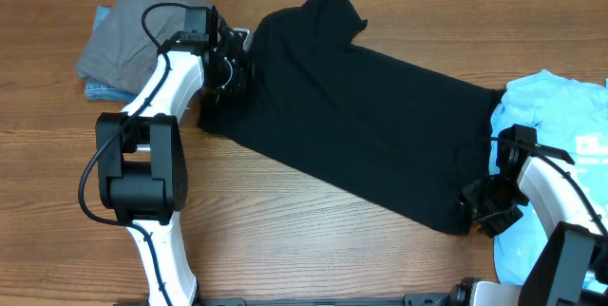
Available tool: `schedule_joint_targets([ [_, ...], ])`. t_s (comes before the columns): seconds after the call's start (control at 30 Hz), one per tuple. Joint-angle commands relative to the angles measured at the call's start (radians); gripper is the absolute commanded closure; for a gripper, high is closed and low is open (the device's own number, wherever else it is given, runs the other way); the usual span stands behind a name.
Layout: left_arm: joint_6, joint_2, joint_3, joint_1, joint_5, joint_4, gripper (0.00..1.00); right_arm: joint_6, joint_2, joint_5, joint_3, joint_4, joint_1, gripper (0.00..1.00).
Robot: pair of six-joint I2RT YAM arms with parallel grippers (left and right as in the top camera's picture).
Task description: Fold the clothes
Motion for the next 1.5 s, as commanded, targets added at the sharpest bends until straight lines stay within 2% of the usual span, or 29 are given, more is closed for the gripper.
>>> schedule_joint_targets([
  [0.0,-0.006,0.016,0.019,0.013,0.002,-0.058,0.46,-0.003,-0.021,0.017,0.021,0.002,-0.004,0.44],
  [0.1,-0.006,0.014,0.02,0.039,0.002,-0.136,0.52,-0.012,-0.021,0.016,0.021,-0.002,-0.004,0.44],
  [0.3,-0.006,0.014,0.019,0.111,-0.101,-0.235,0.52,-0.048,-0.021,0.013,0.021,-0.005,-0.004,0.44],
  [0.43,-0.003,0.014,0.01,0.139,-0.178,-0.243,0.51,-0.056,-0.021,0.013,0.02,-0.008,-0.004,0.44],
  [0.6,-0.003,0.014,-0.047,0.14,-0.148,-0.212,0.51,-0.073,-0.021,0.01,0.02,-0.016,-0.004,0.44],
  [0.73,-0.003,0.014,-0.121,0.127,-0.138,-0.134,0.46,-0.095,-0.021,0.003,0.02,-0.012,-0.004,0.44],
  [0.8,-0.003,0.015,-0.153,0.121,-0.138,-0.106,0.55,-0.105,-0.021,-0.01,0.02,-0.013,-0.004,0.44],
  [0.87,-0.003,0.015,-0.171,0.12,-0.142,-0.107,0.84,-0.105,-0.021,-0.018,0.02,-0.014,-0.004,0.44],
  [0.9,-0.003,0.015,-0.176,0.12,-0.142,-0.115,0.96,-0.105,-0.021,-0.022,0.02,-0.015,-0.004,0.44],
  [1.1,-0.06,0.014,-0.177,0.155,-0.203,-0.241,0.96,-0.101,-0.021,-0.036,0.02,-0.016,-0.005,0.44],
  [1.3,-0.06,0.013,-0.177,0.182,-0.212,-0.391,0.96,-0.101,-0.026,-0.042,0.02,-0.016,-0.005,0.43],
  [1.47,-0.134,0.002,-0.177,0.197,-0.286,-0.454,0.96,-0.109,-0.028,-0.077,0.02,-0.025,-0.005,0.43],
])
